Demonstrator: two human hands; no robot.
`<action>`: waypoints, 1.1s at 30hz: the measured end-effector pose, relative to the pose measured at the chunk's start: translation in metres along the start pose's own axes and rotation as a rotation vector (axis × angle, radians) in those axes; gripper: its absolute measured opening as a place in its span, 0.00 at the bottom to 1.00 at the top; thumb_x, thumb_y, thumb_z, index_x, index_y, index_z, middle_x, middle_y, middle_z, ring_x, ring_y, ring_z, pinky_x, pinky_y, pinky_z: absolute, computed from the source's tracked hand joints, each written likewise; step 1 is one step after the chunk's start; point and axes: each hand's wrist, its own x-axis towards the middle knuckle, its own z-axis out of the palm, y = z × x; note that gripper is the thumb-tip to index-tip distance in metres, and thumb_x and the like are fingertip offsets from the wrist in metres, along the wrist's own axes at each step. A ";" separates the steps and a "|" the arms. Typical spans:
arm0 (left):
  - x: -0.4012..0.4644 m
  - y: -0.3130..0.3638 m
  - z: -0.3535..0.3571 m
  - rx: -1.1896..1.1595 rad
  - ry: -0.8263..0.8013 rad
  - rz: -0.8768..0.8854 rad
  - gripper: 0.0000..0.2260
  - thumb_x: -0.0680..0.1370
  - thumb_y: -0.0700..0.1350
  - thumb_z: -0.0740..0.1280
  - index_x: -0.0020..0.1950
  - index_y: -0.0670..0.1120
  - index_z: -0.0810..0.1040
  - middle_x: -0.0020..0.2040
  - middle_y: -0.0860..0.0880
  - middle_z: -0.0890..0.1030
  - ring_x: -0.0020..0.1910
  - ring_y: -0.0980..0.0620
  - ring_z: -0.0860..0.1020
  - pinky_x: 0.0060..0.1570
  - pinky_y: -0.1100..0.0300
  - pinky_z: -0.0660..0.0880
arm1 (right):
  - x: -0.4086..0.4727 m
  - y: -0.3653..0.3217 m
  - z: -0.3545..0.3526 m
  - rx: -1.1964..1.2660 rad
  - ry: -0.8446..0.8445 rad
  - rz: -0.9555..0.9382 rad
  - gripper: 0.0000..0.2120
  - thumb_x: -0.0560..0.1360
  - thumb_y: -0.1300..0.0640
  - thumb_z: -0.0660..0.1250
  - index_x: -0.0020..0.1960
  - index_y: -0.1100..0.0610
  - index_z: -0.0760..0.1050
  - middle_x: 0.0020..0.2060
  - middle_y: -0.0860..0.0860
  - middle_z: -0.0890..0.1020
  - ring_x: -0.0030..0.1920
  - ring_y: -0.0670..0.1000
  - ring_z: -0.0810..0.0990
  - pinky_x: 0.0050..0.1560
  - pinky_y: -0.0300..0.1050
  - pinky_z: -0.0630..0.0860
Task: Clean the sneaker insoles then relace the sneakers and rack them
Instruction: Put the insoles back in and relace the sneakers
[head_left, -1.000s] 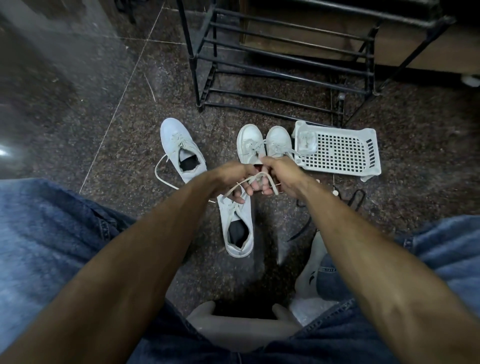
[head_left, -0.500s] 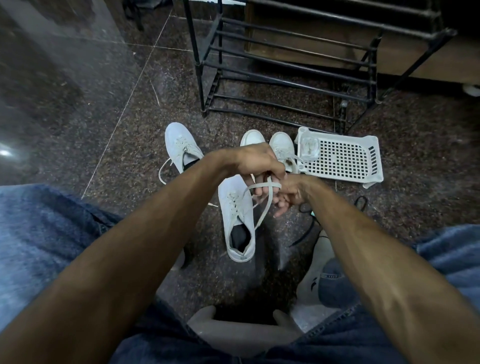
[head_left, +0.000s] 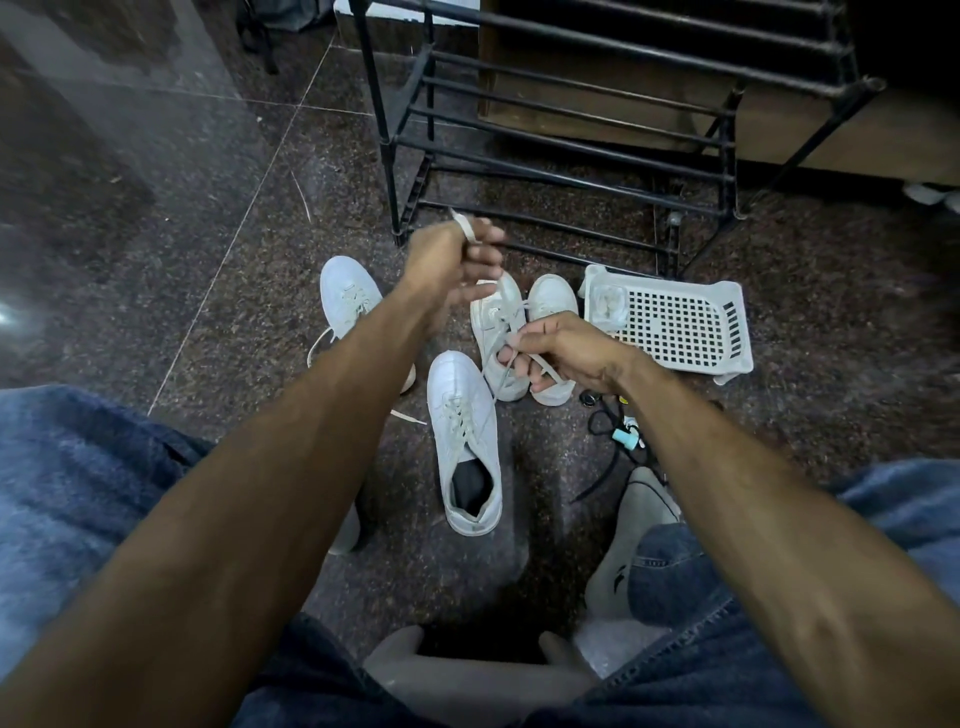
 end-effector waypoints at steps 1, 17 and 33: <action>0.003 -0.007 -0.003 -0.003 0.092 0.003 0.08 0.80 0.45 0.61 0.53 0.46 0.79 0.38 0.50 0.79 0.36 0.52 0.78 0.42 0.54 0.78 | 0.002 0.002 0.000 0.014 0.036 -0.004 0.11 0.80 0.60 0.64 0.50 0.67 0.80 0.32 0.55 0.79 0.32 0.52 0.72 0.31 0.42 0.75; -0.018 -0.096 -0.008 0.296 -0.233 -0.226 0.11 0.78 0.39 0.65 0.55 0.53 0.80 0.53 0.54 0.82 0.58 0.55 0.77 0.58 0.53 0.71 | 0.013 0.015 0.010 -0.010 0.130 0.179 0.11 0.81 0.52 0.61 0.48 0.58 0.78 0.24 0.49 0.69 0.22 0.46 0.59 0.23 0.37 0.56; 0.031 -0.127 -0.141 1.484 0.015 -0.365 0.13 0.74 0.43 0.64 0.56 0.41 0.75 0.52 0.40 0.79 0.51 0.40 0.79 0.55 0.47 0.77 | 0.007 0.074 -0.058 -0.952 0.731 0.471 0.09 0.73 0.54 0.68 0.48 0.59 0.80 0.46 0.57 0.82 0.48 0.59 0.82 0.49 0.49 0.78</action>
